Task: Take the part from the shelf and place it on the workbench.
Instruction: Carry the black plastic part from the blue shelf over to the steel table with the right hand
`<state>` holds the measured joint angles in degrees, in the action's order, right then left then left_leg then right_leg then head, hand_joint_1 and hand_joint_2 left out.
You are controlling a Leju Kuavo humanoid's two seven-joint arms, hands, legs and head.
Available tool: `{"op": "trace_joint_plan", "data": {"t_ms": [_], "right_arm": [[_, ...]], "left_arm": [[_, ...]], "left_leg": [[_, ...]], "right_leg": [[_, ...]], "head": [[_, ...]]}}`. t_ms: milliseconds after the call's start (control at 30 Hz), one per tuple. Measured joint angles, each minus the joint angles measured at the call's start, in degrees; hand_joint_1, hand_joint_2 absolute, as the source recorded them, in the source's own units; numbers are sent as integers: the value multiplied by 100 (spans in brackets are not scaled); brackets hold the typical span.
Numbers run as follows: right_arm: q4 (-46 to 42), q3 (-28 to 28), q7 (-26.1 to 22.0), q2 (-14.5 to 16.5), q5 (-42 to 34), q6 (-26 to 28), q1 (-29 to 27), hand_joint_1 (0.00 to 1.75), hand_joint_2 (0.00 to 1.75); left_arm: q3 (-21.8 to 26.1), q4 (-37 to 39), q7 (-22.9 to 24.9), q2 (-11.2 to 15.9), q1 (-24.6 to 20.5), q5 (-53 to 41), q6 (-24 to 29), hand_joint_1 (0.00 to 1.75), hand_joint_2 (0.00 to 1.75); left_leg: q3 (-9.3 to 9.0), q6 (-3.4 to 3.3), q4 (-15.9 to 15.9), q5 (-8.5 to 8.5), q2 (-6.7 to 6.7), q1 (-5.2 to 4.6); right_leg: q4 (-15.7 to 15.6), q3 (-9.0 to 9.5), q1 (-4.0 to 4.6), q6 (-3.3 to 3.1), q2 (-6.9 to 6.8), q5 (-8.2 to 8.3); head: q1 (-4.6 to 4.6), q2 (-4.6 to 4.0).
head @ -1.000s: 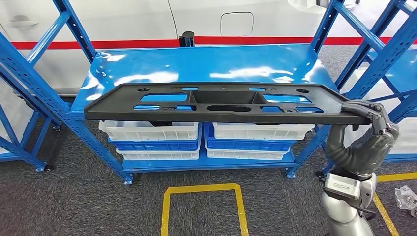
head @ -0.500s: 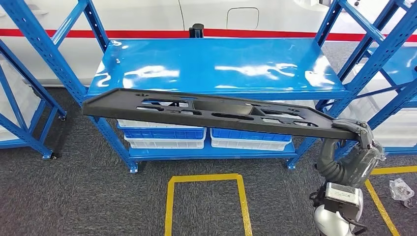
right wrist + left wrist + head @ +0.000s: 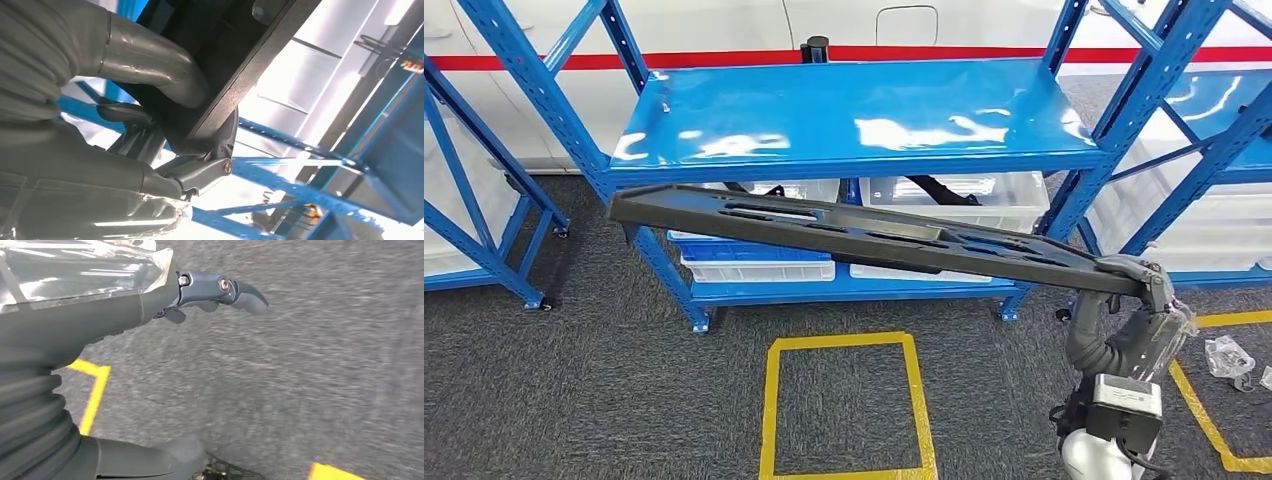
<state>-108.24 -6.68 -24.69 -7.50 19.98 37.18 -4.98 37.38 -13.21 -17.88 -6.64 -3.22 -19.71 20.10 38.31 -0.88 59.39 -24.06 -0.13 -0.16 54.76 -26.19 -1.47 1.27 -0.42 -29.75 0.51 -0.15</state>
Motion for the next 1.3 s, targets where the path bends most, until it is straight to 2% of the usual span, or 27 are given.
{"op": "trace_joint_plan", "data": {"t_ms": [67,100,133,167,233,300,333,367,433,500,567,600,633,667,700,767,800,867,933,967,1033,1100,1133,1167,1200,1233,1300], "right_arm": [[2,42,-58,53,-134,-1,-95,175,175],[2,61,-78,74,-185,-4,-143,175,175],[2,79,-91,92,-227,-9,-189,175,175],[2,93,-101,107,-261,-14,-229,175,175],[2,121,-117,127,-329,-22,-295,175,175],[0,155,-134,135,-410,-24,-350,175,175],[-1,171,-142,137,-456,-24,-373,175,175],[-1,185,-149,139,-504,-24,-395,175,175],[0,209,-160,144,-582,-24,-440,175,175],[0,239,-172,148,-629,-24,-497,175,175],[0,269,-181,150,-650,-25,-545,175,175],[0,280,-184,151,-654,-25,-563,175,175],[1,287,-184,152,-656,-25,-578,175,175],[1,291,-184,153,-657,-25,-592,175,175],[1,293,-185,153,-658,-24,-602,175,175],[-1,295,-188,154,-651,-24,-611,175,175],[-7,295,-191,154,-642,-24,-613,175,175],[-25,295,-197,156,-622,-24,-634,175,175],[-45,296,-185,162,-595,-24,-673,175,175],[-56,297,-164,168,-573,-24,-695,175,175],[-95,307,-106,185,-508,-24,-760,175,175],[-141,328,-71,204,-446,-24,-829,175,175],[-155,338,-63,213,-428,-24,-855,175,175],[-163,344,-59,220,-420,-24,-876,175,175],[-171,349,-57,226,-409,-24,-895,175,175],[-179,352,-55,231,-394,-24,-909,175,175],[-204,368,-53,242,-348,-22,-924,175,175]], "left_arm": [[42,15,-37,-3,46,36,28,0,175],[60,21,-51,-5,57,52,43,0,175],[80,26,-61,-5,61,67,60,0,175],[99,31,-68,-5,61,80,75,0,175],[134,37,-82,-8,60,99,99,0,175],[160,38,-97,-21,51,120,113,0,175],[172,39,-105,-31,48,127,121,0,175],[180,39,-113,-41,49,130,132,0,175],[194,42,-125,-68,55,139,157,0,175],[207,43,-135,-94,55,148,182,0,175],[217,42,-144,-113,55,150,198,0,175],[223,42,-146,-123,55,150,203,0,175],[228,42,-148,-134,57,150,204,0,175],[233,42,-148,-144,57,150,204,0,175],[240,42,-148,-151,57,150,204,0,175],[254,42,-150,-158,57,148,203,0,175],[258,42,-153,-162,56,145,201,0,175],[263,42,-165,-166,57,128,184,0,175],[263,42,-186,-164,71,90,157,0,175],[262,42,-196,-160,81,62,140,0,175],[261,42,-206,-155,102,13,113,0,175],[260,42,-204,-155,108,-25,101,0,175],[260,42,-203,-153,108,-35,98,0,175],[260,42,-203,-150,107,-40,96,0,175],[259,42,-203,-149,106,-40,95,0,175],[258,40,-204,-147,105,-43,93,0,175],[254,34,-207,-145,94,-51,89,0,175]], "left_leg": [[163,63,667,-640,-4,35],[224,91,1040,-844,-4,51],[233,114,1307,-893,-3,68],[162,130,1406,-813,-3,86],[-288,148,997,-524,-4,124],[-868,139,218,-537,-22,129],[-1028,117,-42,-611,-32,114],[-1081,82,-165,-672,-39,86],[-994,-37,-198,-599,-17,57],[-843,-175,-230,-451,16,60],[-658,-248,-240,-294,37,55],[-567,-256,-237,-214,47,46],[-475,-258,-232,-134,57,37],[-379,-253,-226,-54,65,31],[-285,-242,-221,26,71,28],[-124,-201,-210,169,73,24],[-71,-173,-201,234,71,13],[-31,-114,-213,367,66,-6],[-14,-48,-243,471,60,2],[17,-14,-213,410,51,16],[135,48,138,-86,31,43],[287,97,884,-714,21,62],[323,115,1236,-847,19,71],[296,129,1453,-829,20,81],[170,135,1466,-701,20,91],[-55,135,1272,-547,21,101],[-660,120,499,-457,5,112]], "right_leg": [[9,-149,-1,-68,-11,142],[20,-232,6,-67,-15,215],[39,-319,9,-55,-19,280],[69,-414,5,-37,-21,336],[171,-611,-13,21,-20,415],[282,-759,-12,94,-19,469],[314,-796,-4,140,-22,500],[320,-820,-4,188,-27,541],[312,-854,-15,279,-28,611],[517,-976,-15,260,-13,372],[1122,-1162,-6,181,4,-176],[1498,-1233,-5,177,11,-393],[1804,-1248,-3,207,16,-489],[1963,-1189,-3,262,18,-457],[1921,-1034,-4,325,18,-332],[1249,-443,-1,375,18,-119],[727,-75,20,343,18,-146],[57,338,65,244,23,-277],[-26,303,60,149,24,-253],[-17,248,40,93,17,-201],[-15,110,-7,-30,-3,-61],[-2,-51,8,-85,-16,86],[13,-133,13,-79,-16,154],[37,-220,16,-63,-16,213],[76,-311,12,-43,-15,262],[126,-408,4,-18,-14,299],[248,-569,2,34,-12,347]], "head": [[9,0],[10,0],[11,0],[11,0],[13,0],[13,0],[12,0],[10,0],[9,0],[-1,0],[-21,0],[-30,0],[-31,0],[-31,0],[-31,0],[-32,0],[-31,0],[-12,0],[10,0],[14,0],[26,0],[34,0],[36,0],[37,0],[37,0],[38,0],[38,0]]}}
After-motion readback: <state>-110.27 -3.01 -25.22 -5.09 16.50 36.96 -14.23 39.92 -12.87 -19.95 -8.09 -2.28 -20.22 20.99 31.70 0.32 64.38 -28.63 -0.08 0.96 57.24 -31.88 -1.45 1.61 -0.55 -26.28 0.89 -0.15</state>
